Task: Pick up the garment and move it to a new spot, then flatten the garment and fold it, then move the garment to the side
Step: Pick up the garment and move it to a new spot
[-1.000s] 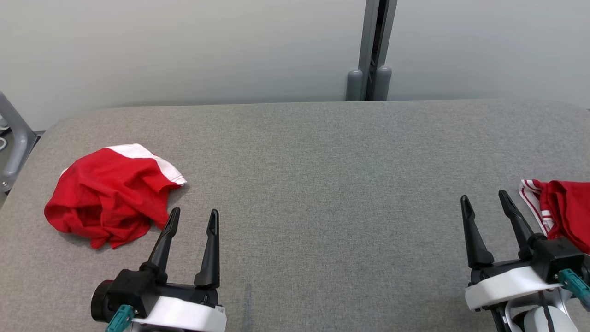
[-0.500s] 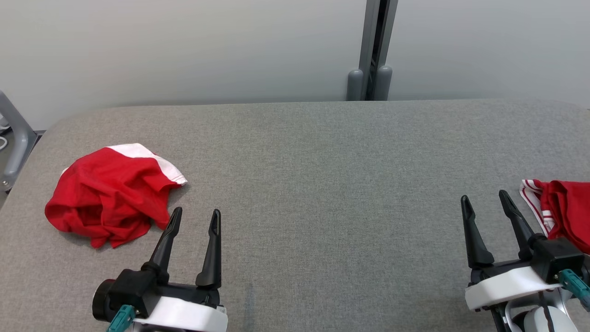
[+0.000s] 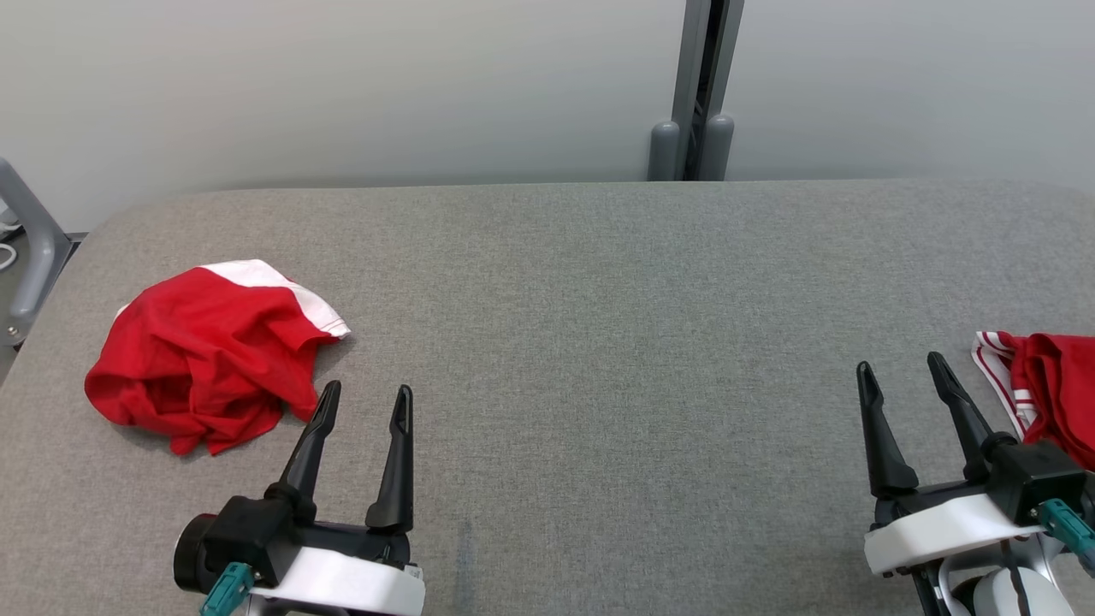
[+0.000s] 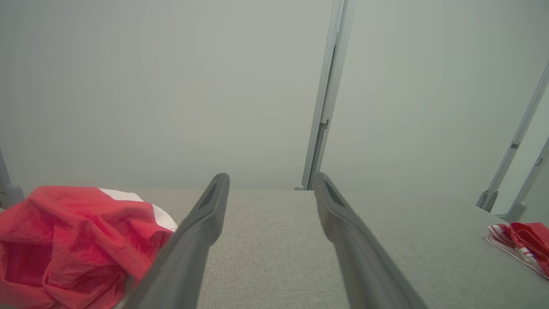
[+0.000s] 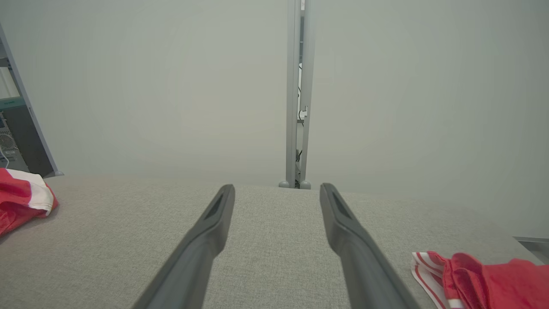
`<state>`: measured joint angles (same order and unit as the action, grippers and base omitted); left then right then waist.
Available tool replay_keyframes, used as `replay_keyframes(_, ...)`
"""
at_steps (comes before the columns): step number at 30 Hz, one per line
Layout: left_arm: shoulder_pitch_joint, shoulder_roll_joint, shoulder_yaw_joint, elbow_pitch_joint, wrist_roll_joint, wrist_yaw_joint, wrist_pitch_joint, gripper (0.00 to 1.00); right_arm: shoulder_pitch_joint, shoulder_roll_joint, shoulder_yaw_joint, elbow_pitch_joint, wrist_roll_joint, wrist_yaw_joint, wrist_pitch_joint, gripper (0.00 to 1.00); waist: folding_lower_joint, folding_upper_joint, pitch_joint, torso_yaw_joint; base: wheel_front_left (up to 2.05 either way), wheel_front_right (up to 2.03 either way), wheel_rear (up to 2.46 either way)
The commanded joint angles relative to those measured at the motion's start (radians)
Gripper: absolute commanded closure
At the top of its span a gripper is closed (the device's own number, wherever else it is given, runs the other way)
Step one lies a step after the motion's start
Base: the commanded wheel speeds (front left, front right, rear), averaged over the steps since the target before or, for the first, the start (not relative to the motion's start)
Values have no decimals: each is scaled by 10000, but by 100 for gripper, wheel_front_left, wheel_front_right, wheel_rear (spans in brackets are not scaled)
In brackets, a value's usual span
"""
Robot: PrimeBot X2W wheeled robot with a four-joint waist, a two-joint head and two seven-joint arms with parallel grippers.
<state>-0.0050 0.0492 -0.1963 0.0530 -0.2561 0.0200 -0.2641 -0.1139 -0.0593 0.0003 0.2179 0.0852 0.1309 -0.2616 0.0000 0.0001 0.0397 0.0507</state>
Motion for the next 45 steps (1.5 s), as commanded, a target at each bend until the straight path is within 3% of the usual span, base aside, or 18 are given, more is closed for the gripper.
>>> replay_keyframes(1,-131,33,8,0,-36,40,2,0,-66,-30,-52,5,-82,-3,-49,0,0,-1,-2,3,0,0,0)
replay_keyframes(10,-234,35,-5,-16,10,9,2,0,-15,-35,211,-27,-15,-3,-49,0,0,-1,30,504,0,0,0)
replay_keyframes(23,90,33,274,-78,248,-103,-4,0,201,-65,1020,-162,283,-3,-49,0,0,-1,-246,2782,0,0,0)
replay_keyframes(31,387,35,425,256,326,-170,-4,0,327,-2,1253,-294,462,-3,-49,0,0,-1,-406,3792,0,0,0)
replay_keyframes(37,516,33,459,301,250,-192,-4,0,366,31,1268,-263,464,-3,-49,0,0,-1,-461,4192,0,0,0)
replay_keyframes(45,466,33,434,708,211,24,-4,0,343,29,1351,-174,426,-3,-49,0,0,-1,-467,4196,0,0,0)
